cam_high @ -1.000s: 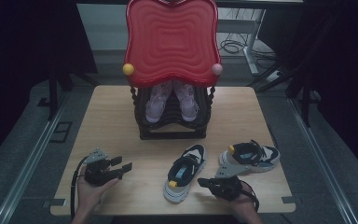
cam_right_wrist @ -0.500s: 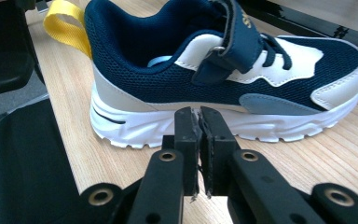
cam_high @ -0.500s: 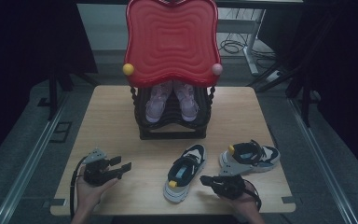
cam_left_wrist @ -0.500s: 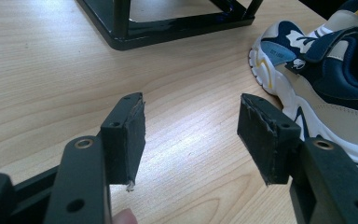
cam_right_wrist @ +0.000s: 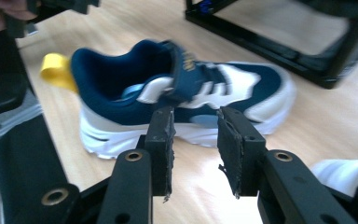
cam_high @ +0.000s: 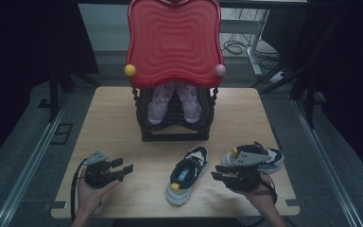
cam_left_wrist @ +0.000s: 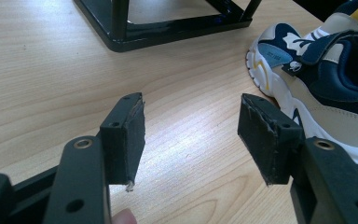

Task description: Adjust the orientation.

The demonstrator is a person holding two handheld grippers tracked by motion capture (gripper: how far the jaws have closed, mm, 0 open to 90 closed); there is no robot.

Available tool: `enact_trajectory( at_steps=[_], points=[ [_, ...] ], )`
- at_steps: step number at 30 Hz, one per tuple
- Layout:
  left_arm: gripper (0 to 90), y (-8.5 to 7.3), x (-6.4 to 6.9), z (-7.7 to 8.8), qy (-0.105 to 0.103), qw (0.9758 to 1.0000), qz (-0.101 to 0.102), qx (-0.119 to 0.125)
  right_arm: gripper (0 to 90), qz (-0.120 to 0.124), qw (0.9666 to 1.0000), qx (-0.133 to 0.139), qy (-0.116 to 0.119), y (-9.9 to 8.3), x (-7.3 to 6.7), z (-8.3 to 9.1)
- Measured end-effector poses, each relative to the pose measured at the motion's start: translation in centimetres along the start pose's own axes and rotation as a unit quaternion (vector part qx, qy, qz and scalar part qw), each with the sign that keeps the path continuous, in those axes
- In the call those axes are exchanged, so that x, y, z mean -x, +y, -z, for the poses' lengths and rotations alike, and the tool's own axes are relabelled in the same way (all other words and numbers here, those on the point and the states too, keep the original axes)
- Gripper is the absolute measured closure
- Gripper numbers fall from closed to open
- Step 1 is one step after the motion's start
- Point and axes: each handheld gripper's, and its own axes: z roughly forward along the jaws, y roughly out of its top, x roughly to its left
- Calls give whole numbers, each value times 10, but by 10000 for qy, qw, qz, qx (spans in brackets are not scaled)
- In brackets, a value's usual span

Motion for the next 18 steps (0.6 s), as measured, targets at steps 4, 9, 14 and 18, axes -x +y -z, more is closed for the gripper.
enact_trajectory(
  at_steps=[4,9,14,18],
  points=[
    [417,0,-1,0,-5,10000,6,5,637,-134,9997,-118,-176,14,12,14],
    [418,0,-1,0,-18,10000,13,-1,619,-316,9983,-289,-395,32,34,32],
    [417,0,-1,0,-20,10000,2,-10,607,-417,9965,-506,-522,35,45,34],
    [417,0,-2,0,-19,10000,-5,-23,602,-533,9940,-688,-669,36,55,38]
  ],
)
